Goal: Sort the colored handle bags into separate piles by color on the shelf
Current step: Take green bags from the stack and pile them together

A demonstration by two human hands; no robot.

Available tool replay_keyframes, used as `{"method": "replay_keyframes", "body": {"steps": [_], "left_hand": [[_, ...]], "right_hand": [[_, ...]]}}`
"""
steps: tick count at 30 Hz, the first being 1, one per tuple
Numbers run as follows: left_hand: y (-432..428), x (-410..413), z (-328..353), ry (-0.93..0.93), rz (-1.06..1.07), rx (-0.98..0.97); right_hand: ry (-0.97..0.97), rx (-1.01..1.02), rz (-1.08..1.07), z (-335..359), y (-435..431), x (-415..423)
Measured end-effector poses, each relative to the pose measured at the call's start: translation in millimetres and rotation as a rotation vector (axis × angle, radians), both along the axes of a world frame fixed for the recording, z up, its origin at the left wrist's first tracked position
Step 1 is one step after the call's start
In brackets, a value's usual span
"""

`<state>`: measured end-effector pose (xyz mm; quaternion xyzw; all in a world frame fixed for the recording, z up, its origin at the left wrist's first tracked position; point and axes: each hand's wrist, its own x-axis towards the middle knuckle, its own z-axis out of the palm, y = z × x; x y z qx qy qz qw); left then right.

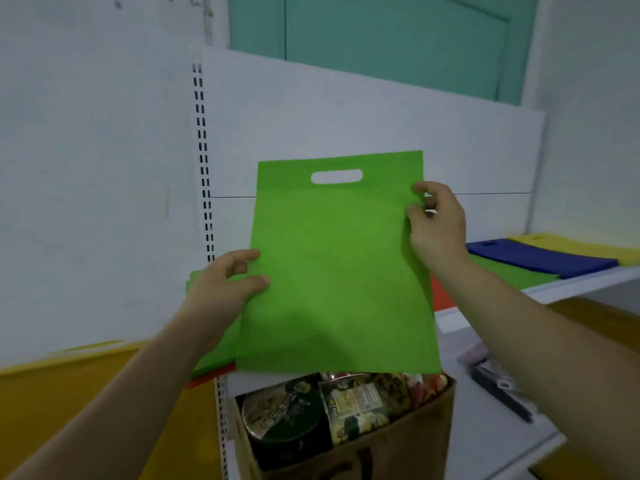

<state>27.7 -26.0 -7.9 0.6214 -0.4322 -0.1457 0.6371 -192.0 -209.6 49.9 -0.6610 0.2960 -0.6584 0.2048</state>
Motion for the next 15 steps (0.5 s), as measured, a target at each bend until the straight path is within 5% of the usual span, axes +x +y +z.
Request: {"method": "replay_keyframes", "body": {"steps": [9,15], "left_hand": [[-35.2,-118.5,-3.2,-0.113,-0.202,-0.057],[-64.3,-224.9,-9.5,-0.158,-0.299,-0.114]], "right_hand": [[-0.158,-0.048,-0.090,-0.5,17.3,-147.4],[-0.016,0.135,-0.108,-39.2,27.6,-264.4]]}}
